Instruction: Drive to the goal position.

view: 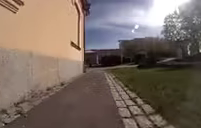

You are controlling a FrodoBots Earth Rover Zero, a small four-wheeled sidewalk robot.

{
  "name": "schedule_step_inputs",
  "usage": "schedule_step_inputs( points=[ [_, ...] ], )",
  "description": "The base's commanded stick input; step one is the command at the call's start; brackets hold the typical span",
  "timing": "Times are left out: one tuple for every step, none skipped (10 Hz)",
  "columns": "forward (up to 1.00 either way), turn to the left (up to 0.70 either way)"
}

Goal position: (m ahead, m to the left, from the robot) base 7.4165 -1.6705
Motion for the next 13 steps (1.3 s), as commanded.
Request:
schedule_step_inputs(
  points=[
    [0.7,0.27],
    [0.7,0.12],
    [0.7,0.0],
    [0.7,0.0],
    [0.7,0.0],
    [0.7,0.0],
    [0.7,0.0],
    [0.7,0.0],
    [0.7,0.0],
    [0.7,0.0],
    [0.7,0.0],
    [0.7,0.0],
    [0.7,0.0]
  ],
)
